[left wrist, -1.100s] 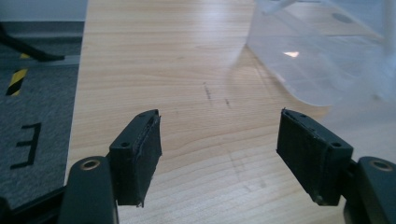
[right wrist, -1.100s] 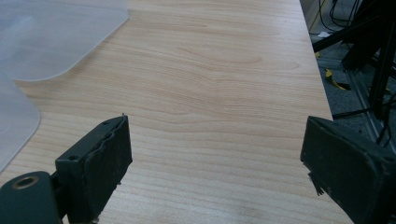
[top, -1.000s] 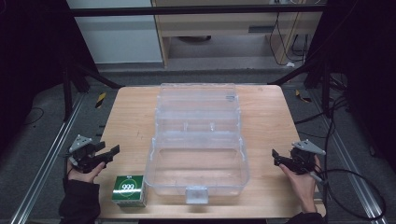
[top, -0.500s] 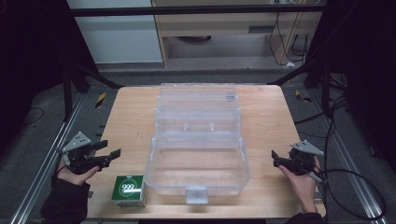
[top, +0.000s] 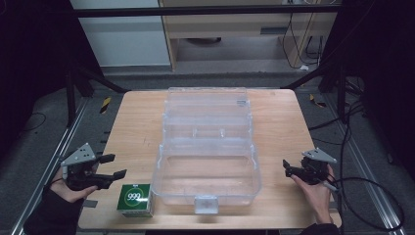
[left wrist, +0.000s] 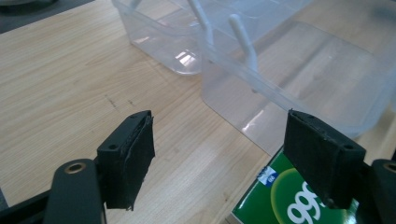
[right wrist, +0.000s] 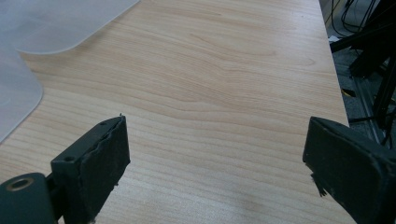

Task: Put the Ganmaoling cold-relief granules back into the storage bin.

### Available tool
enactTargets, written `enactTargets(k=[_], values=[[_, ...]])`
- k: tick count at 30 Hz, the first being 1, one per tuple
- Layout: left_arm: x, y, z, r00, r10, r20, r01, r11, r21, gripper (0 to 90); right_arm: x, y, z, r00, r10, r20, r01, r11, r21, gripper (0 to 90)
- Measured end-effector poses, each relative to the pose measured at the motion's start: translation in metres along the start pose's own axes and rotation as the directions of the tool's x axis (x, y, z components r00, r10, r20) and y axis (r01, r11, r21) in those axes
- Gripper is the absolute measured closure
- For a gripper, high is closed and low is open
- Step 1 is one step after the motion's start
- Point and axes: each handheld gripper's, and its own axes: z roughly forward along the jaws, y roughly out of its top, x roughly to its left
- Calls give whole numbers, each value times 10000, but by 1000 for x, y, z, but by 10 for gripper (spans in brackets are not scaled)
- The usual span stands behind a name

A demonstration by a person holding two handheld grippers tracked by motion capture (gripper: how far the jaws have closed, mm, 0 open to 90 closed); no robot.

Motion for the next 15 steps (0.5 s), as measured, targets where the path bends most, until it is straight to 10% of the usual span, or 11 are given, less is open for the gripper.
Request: enactTargets(k=[15], values=[[-19,21,-6,9742,1826,1325,-1985,9728,1193,193,3,-2,4,9993,-365,-16,365,9987,356,63]])
